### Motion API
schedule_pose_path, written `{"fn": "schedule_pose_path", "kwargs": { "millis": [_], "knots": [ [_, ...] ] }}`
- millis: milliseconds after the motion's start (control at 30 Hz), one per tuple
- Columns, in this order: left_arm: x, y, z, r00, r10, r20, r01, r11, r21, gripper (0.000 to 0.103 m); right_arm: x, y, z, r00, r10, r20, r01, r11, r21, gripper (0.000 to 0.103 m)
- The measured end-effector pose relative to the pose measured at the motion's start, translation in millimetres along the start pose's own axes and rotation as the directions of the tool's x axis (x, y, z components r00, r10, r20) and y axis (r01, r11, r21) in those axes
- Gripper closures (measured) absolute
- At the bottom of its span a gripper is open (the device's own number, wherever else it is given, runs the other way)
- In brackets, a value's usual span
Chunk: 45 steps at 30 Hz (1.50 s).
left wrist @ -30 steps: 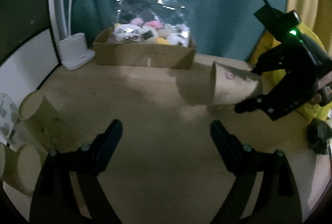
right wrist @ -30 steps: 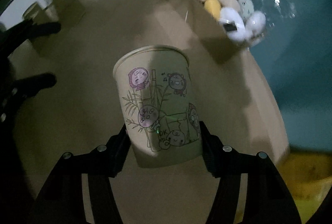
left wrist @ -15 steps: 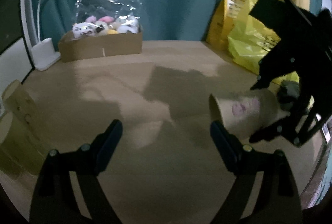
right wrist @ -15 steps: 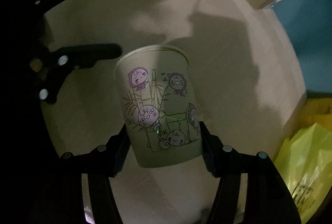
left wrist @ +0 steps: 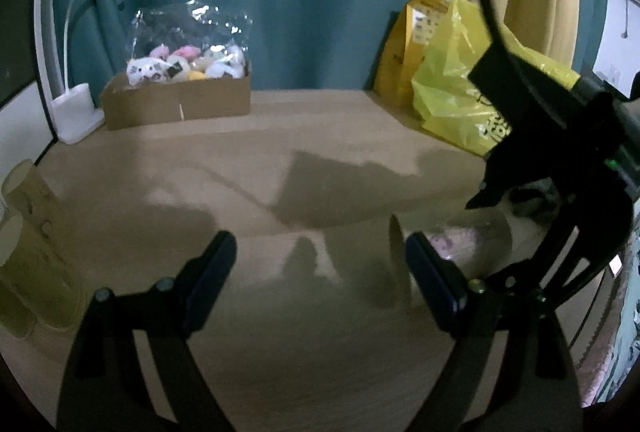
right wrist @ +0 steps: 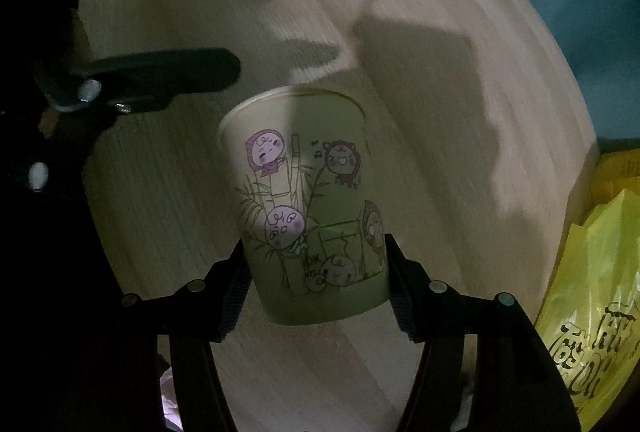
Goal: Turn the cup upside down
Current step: 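Lift the cup with the right gripper and rotate it rim-down, then lower the inverted cup onto the table and open the right gripper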
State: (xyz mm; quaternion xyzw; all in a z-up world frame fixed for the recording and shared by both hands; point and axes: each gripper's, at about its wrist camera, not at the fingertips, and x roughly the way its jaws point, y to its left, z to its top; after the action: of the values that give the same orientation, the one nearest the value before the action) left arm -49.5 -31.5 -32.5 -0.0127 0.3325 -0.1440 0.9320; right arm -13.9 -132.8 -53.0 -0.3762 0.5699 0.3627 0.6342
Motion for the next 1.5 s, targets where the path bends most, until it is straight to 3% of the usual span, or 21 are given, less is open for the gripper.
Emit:
{"fn": "schedule_pose_path", "kwargs": {
  "millis": [567,933,1500],
  "knots": [
    [26.0,0.7,-6.3,0.996,0.011,-0.091,-0.011,1.000,-0.001,0.015,-22.4,10.4,11.3,0.995,-0.014,0.101,0.014,1.000,0.002,0.041],
    [28.5,9.9,-8.5,0.994,0.020,-0.104,-0.022,1.000,-0.015,0.015,-25.1,0.3,20.8,0.986,-0.025,0.162,0.027,0.999,-0.016,0.042],
    [13.2,31.9,-18.2,0.992,0.068,-0.106,-0.070,0.998,-0.010,0.015,-10.9,3.6,20.7,0.970,0.010,0.244,-0.016,1.000,0.020,0.042]
  ]
}}
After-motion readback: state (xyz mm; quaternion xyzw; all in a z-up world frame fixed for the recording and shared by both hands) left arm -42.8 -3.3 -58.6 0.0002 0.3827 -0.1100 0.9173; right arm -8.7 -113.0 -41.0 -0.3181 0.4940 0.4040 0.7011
